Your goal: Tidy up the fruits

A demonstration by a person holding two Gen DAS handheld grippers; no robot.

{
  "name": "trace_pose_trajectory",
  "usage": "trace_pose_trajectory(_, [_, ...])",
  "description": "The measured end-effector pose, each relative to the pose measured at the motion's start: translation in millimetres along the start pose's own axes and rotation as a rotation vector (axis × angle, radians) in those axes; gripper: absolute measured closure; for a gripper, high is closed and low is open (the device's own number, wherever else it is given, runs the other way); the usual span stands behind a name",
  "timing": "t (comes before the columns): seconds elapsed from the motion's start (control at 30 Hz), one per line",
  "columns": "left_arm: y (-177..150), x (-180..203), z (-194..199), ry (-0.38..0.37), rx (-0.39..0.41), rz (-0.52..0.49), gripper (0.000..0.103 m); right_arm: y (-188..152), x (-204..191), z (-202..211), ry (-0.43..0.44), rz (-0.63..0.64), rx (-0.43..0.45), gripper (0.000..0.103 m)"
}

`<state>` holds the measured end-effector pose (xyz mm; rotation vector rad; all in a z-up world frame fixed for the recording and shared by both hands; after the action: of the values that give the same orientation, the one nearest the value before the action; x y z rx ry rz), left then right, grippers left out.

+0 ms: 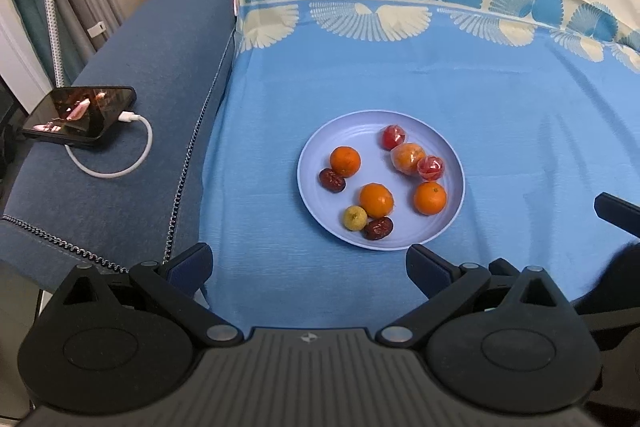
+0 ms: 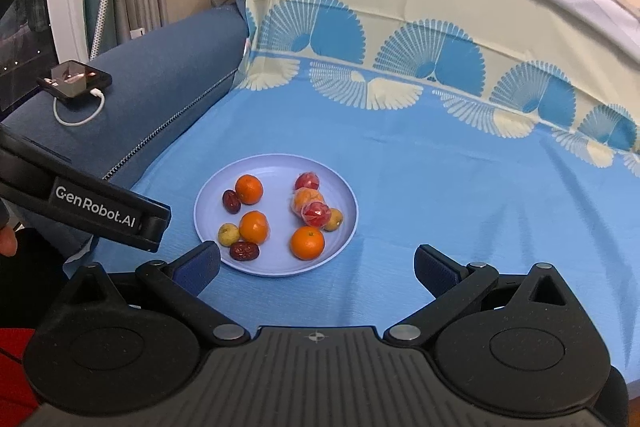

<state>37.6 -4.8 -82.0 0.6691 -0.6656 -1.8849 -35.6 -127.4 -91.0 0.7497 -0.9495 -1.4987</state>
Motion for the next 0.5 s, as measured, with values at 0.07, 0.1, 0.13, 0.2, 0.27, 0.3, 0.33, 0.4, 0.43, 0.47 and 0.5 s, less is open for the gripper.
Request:
trace_pose_trajectory(0.07, [0.7,0.5,4.3,0.000,0.007,-0.001,0.000,2.1,-0.7,4.6,-0.001,0.005,0.013,0.001])
trace_pose_trajectory(0.1, [1.2,0.5,6.5,0.000,0.012,0.000,0.000,2.9,-1.0,6.2,-0.001,0.006,0.018,0.001])
trace_pose_trajectory(0.13, [1.5,0.7,8.2,0.001,0.015,-0.001,0.000,3.8,-1.5,7.8,-0.002,0.007,0.022,0.001])
trace_pose_trajectory(0.2, [2.1,0.4,10.3,0.004,0.018,0.000,0.000,5.6,-1.9,9.7,-0.002,0.010,0.030,0.001])
trace_pose_trajectory(0.27, [2.0,0.8,11.1,-0.001,0.012,0.010,0.000,6.9,-2.5,12.1,-0.001,0.013,0.037,0.001])
trace_pose_trajectory(0.3, [1.5,0.3,11.2,-0.003,0.010,0.015,0.000,7.4,-2.6,13.1,-0.001,0.015,0.040,0.001])
trace_pose_trajectory(0.33, [1.6,-0.5,11.1,-0.002,0.010,0.016,0.000,8.1,-2.4,14.1,-0.003,0.016,0.043,0.001])
trace_pose_trajectory(0.4, [2.2,-1.9,11.3,0.007,0.016,0.010,0.000,8.1,-2.3,15.6,-0.005,0.016,0.045,0.001])
trace_pose_trajectory(0.43, [2.9,-2.7,11.4,0.013,0.022,0.003,0.000,7.8,-2.3,16.6,-0.006,0.014,0.046,0.001])
trace_pose_trajectory(0.47, [3.6,-2.9,11.9,0.020,0.030,-0.004,0.000,8.0,-2.0,17.0,-0.007,0.013,0.046,0.001])
trace_pose_trajectory(0.5, [3.8,-3.0,12.1,0.023,0.033,-0.008,0.000,8.1,-1.7,17.4,-0.008,0.011,0.047,0.001])
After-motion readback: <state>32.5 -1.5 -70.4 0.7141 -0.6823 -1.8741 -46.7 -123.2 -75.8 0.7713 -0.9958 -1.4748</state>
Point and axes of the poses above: each gripper's, at about its wrist camera, not at the fingertips, and z roughly against the way its jaws point, x to its right, y to its top, the point moved 9 cm from there along -z, roughly the way its jaws point, and after that the axes turned 10 degrees about x, right-handed, at the moved point
